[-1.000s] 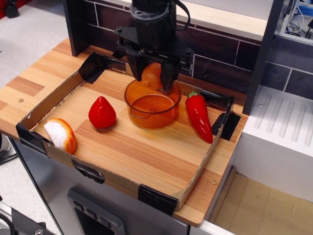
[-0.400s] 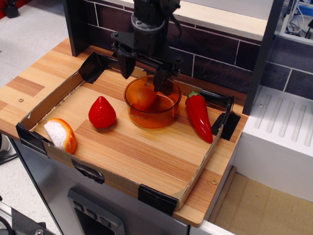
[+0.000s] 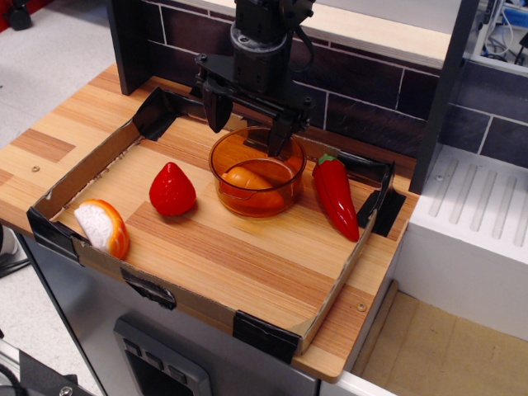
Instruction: Put carrot in pot
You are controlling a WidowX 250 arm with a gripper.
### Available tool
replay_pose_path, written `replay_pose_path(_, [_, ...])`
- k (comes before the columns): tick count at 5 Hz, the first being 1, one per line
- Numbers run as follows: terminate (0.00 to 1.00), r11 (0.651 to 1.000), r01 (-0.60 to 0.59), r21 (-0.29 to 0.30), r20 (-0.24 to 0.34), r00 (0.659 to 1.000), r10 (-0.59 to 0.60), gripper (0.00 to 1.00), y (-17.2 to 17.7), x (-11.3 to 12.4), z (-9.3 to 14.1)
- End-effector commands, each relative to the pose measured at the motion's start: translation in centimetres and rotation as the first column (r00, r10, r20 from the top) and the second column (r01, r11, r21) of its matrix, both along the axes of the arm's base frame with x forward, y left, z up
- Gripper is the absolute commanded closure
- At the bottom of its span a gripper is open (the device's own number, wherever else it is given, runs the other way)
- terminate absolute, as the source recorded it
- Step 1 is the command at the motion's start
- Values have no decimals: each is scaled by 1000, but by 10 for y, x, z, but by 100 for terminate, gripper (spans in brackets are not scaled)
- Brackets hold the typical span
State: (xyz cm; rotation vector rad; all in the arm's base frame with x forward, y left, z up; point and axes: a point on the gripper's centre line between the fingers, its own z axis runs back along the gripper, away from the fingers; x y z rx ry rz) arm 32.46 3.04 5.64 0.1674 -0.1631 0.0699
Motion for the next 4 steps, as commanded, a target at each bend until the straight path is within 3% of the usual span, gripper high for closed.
replay_pose_path(1, [0, 998, -3, -61, 126, 992, 11, 0, -6, 1, 72])
replay_pose_path(2, [0, 994, -7, -108, 131, 991, 21, 0, -13, 2, 102])
replay_pose_path(3, [0, 994, -7, -108, 131, 991, 21, 0, -13, 2, 102])
replay_pose_path(4, [100, 994, -7, -108, 131, 991, 21, 0, -13, 2, 102])
